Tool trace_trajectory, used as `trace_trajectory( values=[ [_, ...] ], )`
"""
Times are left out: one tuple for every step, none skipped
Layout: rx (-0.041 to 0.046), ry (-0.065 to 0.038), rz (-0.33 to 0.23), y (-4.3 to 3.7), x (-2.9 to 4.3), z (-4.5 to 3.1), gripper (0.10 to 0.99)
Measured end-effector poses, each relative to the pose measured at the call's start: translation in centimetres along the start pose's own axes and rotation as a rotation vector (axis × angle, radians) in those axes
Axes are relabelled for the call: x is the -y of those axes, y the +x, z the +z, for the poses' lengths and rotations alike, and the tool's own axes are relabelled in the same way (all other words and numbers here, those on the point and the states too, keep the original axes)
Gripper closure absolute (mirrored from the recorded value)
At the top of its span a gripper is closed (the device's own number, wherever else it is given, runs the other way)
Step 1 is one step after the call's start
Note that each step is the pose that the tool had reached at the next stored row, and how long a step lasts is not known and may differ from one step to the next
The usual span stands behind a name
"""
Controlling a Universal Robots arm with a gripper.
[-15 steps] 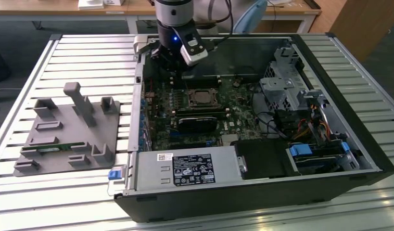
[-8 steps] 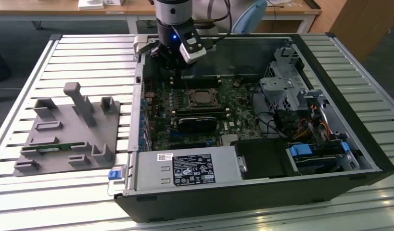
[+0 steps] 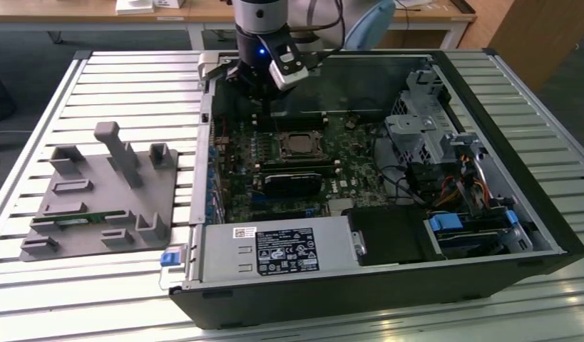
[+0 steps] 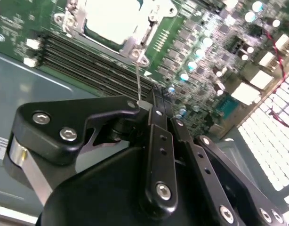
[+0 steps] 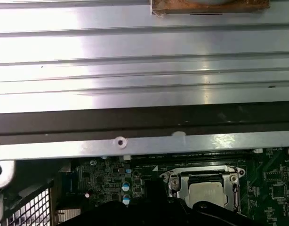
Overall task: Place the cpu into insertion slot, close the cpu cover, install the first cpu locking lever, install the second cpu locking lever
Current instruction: 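Install the first cpu locking lever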
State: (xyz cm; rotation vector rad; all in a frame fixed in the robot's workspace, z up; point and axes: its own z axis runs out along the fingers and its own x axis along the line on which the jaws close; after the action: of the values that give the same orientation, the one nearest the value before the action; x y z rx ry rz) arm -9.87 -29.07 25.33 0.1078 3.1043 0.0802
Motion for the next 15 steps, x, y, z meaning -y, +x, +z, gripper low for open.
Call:
trace_trajectory(
  values=[
    [0.0, 0.0, 0.0, -0.31, -0.02, 0.01, 0.98],
    [0.0001, 0.0, 0.0, -0.76, -0.05, 0.03, 0.98],
    [0.0, 0.0, 0.0, -1.17, -0.08, 0.05, 0.98],
    [-0.0002, 0.0, 0.0, -1.62, -0.11, 0.07, 0.98],
    [-0.0007, 0.0, 0.0, -2.06, -0.14, 0.09, 0.98],
    [-0.0014, 0.0, 0.0, -2.52, -0.17, 0.12, 0.98],
    [-0.0026, 0.0, 0.0, -2.96, -0.2, 0.16, 0.98],
    [-0.0042, 0.0, 0.0, -3.44, -0.24, 0.21, 0.98],
    [-0.0071, 0.0, 0.0, -3.8, -0.26, 0.23, 0.98],
    [-0.0075, 0.0, 0.0, -3.86, -0.26, 0.23, 0.98],
    [-0.0078, -0.001, 0.0, -3.86, -0.26, 0.23, 0.98],
    [-0.0081, -0.008, 0.0, -3.86, -0.26, 0.23, 0.98],
    [-0.0092, -0.024, 0.001, -3.87, -0.24, 0.23, 0.98],
    [-0.0107, -0.042, 0.002, -3.87, -0.19, 0.23, 0.98],
    [-0.0113, -0.054, 0.002, -3.87, -0.16, 0.24, 0.98]
  ],
)
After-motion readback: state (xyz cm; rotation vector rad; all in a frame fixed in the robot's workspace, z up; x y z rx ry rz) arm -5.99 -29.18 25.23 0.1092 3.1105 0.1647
